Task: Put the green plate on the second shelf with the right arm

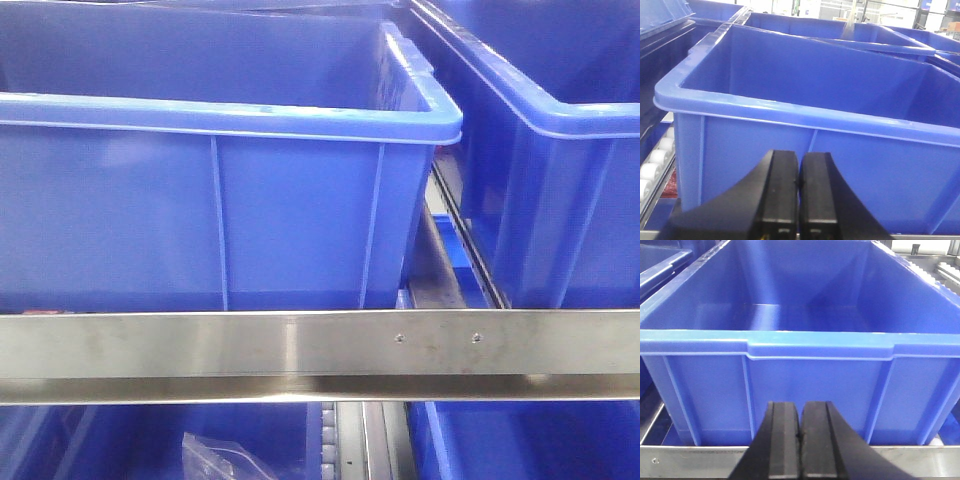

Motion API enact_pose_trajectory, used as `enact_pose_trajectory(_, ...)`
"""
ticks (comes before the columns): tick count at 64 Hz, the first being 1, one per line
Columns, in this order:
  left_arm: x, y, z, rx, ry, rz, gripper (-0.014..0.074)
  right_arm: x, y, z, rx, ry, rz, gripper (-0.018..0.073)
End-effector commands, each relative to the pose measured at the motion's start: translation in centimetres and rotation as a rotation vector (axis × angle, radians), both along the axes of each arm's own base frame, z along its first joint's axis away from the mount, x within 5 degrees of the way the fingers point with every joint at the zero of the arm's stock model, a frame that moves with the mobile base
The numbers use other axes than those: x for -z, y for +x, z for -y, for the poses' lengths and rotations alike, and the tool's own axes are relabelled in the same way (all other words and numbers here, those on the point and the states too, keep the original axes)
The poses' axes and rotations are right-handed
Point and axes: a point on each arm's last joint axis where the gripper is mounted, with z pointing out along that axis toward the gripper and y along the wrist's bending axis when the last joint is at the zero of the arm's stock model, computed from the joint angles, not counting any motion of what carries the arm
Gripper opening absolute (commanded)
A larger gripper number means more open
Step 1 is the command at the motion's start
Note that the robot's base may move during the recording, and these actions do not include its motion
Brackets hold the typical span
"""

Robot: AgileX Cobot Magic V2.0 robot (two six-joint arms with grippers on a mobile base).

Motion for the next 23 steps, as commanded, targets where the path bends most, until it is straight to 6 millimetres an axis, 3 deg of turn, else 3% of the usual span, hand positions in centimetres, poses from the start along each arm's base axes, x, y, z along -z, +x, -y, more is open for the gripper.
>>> enact_pose_trajectory(1,0.49,-0.02,0.0,0.003,-0.022,0.062,0.013,-1.51,-0.26,0.03,0.006,-0.018,0.125,0.005)
enact_pose_trajectory(23,0.49,-0.02,0.0,0.003,-0.022,0.062,0.013,-1.51,-0.26,0.03,0.006,-0.018,0.125,0.005)
